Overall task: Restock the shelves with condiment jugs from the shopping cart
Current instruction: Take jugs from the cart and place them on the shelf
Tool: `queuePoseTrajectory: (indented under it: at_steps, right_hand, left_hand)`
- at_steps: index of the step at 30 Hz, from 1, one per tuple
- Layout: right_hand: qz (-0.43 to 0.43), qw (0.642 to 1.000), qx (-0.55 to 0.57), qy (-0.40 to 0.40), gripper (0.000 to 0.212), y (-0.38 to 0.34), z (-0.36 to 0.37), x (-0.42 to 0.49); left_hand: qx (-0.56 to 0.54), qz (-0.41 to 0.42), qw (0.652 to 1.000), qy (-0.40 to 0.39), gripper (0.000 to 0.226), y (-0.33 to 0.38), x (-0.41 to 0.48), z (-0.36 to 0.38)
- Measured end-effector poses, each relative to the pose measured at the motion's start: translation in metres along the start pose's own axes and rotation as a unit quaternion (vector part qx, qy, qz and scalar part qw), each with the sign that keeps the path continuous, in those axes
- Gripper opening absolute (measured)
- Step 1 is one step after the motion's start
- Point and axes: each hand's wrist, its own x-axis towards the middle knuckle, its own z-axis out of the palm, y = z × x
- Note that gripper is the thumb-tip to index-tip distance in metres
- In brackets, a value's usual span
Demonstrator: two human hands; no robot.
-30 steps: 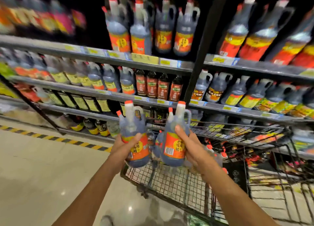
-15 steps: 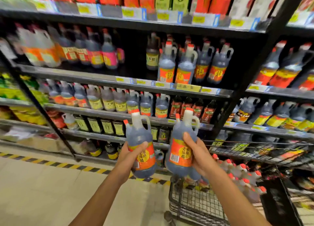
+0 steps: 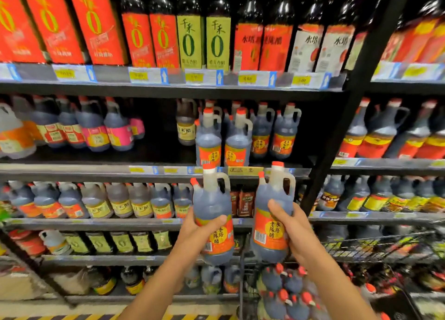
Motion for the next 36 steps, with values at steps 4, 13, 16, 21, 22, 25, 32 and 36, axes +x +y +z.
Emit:
queuePoseTrajectory:
  at_steps: [4,13,16,21,22,25,32,36]
  right_hand:
    - [-0.021,0.999,0.005,0.036,0.073,-0.013,-0.025,0.031]
    - [-0.02,0.994,0.012,0.104,0.082,-0.035,-0.065,0.066]
    - [-0.021,0.991,0.015,0.129,0.093,-0.036,-0.07,0.067]
    - [-0.017,0.987,0.027,0.155,0.09,-0.034,-0.076,0.064]
    - [-0.017,0.987,0.025,0.158,0.089,-0.034,-0.078,0.063]
    - [-0.013,0.986,0.025,0.164,0.082,-0.033,-0.082,0.061]
    - [-0.013,0.985,0.036,0.17,0.071,-0.032,-0.086,0.059]
    - [-0.013,0.985,0.041,0.166,0.07,-0.031,-0.086,0.06]
  left_hand:
    - [0.052,0.053,0.997,-0.009,0.072,0.026,0.043,0.045]
    - [0.073,0.176,0.98,-0.059,0.09,0.071,0.122,0.126]
    - [0.099,0.223,0.968,-0.057,0.078,0.086,0.143,0.148]
    - [0.133,0.256,0.956,-0.051,0.079,0.096,0.173,0.18]
    - [0.139,0.26,0.954,-0.048,0.078,0.095,0.18,0.186]
    - [0.165,0.259,0.951,-0.041,0.083,0.093,0.198,0.199]
    - [0.186,0.188,0.964,-0.031,0.086,0.081,0.232,0.214]
    - [0.23,0.139,0.963,-0.037,0.091,0.073,0.241,0.215]
